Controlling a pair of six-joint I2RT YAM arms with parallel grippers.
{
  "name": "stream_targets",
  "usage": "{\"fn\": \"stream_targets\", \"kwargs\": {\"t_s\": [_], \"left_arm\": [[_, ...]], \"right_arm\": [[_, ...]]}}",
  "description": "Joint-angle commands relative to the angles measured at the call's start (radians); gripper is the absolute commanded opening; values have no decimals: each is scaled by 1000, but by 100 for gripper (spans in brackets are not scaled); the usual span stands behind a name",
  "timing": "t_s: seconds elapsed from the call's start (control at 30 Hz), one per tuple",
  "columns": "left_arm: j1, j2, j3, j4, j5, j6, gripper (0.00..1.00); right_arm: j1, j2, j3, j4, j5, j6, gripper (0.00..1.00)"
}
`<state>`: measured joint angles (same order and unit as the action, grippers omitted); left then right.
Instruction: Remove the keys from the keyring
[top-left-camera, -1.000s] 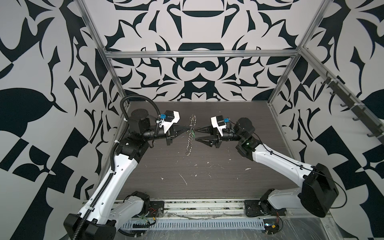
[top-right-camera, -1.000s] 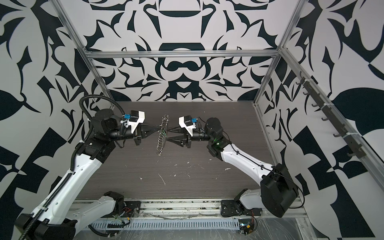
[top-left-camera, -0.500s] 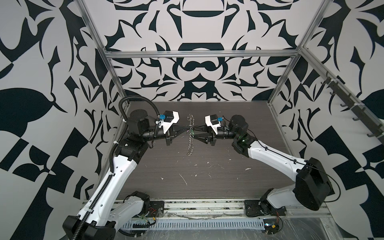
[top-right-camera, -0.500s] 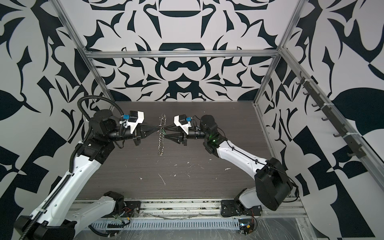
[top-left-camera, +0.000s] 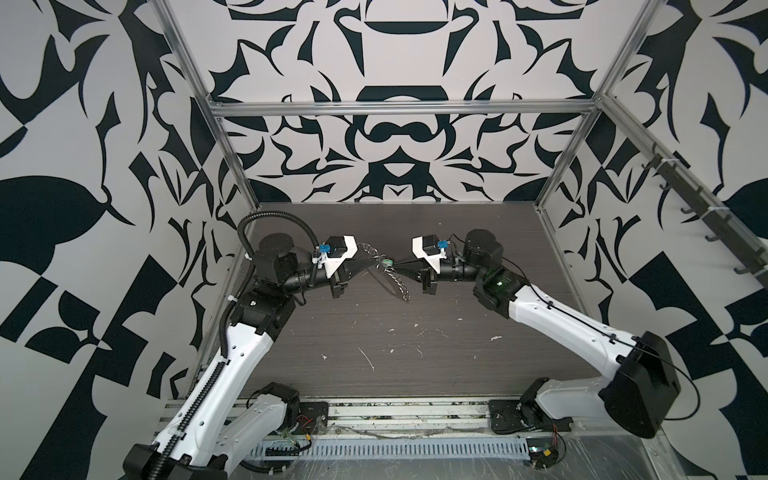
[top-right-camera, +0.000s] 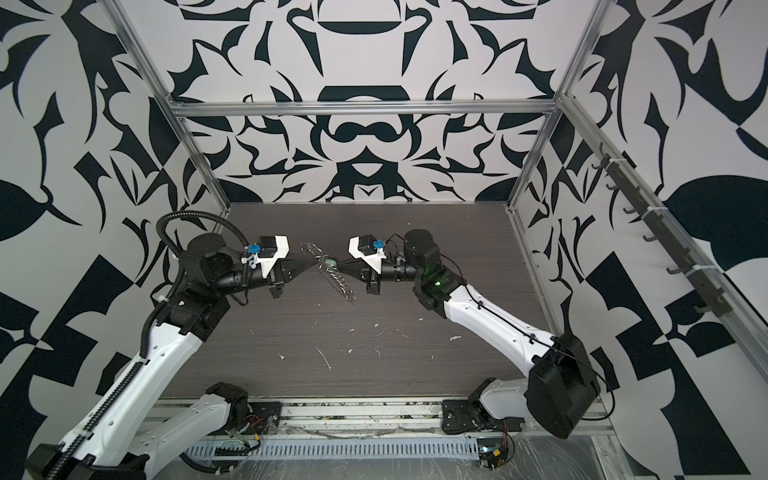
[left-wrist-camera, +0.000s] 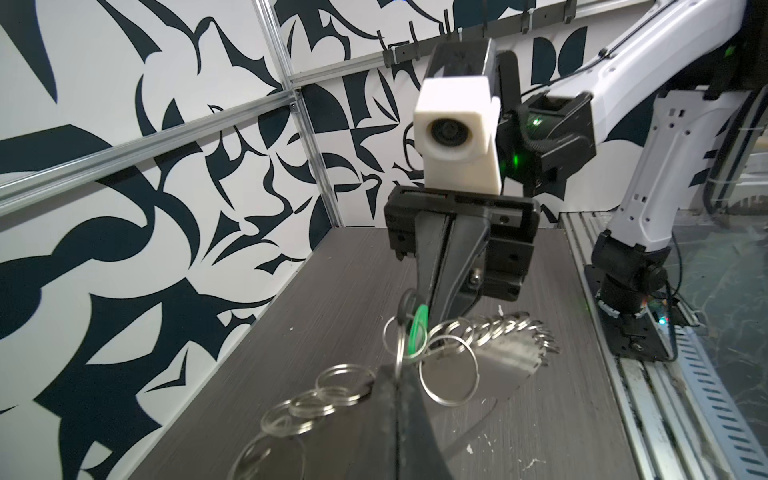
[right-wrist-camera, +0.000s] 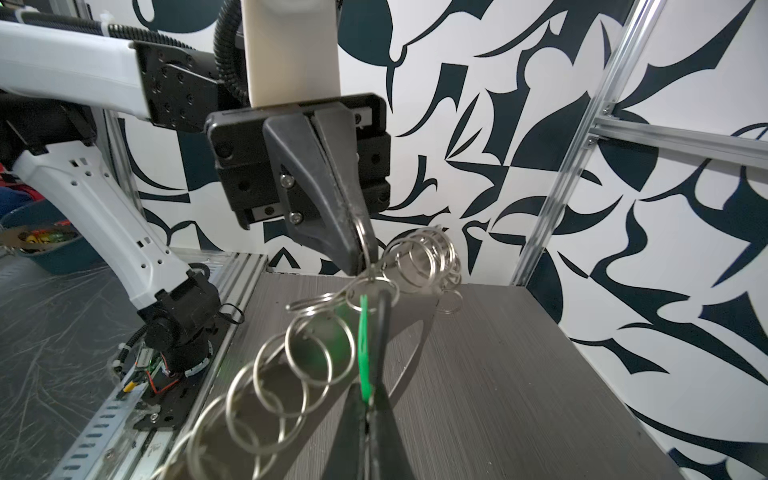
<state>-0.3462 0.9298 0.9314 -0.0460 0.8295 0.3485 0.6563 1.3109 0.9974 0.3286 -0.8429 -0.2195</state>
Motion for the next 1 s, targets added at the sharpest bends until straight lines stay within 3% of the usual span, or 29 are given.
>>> {"fn": "stream_targets", "kwargs": {"t_s": [0.0,0.23,0.47,0.77,0.97], "left_arm": [[-1,-21,-29,100,-18,41,0],[-9,0,-17,76,-79,45,0],[-105,20,-16,60,-339,48,0],[-146,49,10,49,-486,-16,0],[-175,55,18,58,-577,-43,0]], "right_arm": [[1,-34,47,-133,72,-117,0],[1,-76,37,-159,193,-209,0],[33,-120,22,-164,280,-300,0],[110,-148,30,-238,465,-534,0],[151,-153,12,-244,527,-630,0]]}}
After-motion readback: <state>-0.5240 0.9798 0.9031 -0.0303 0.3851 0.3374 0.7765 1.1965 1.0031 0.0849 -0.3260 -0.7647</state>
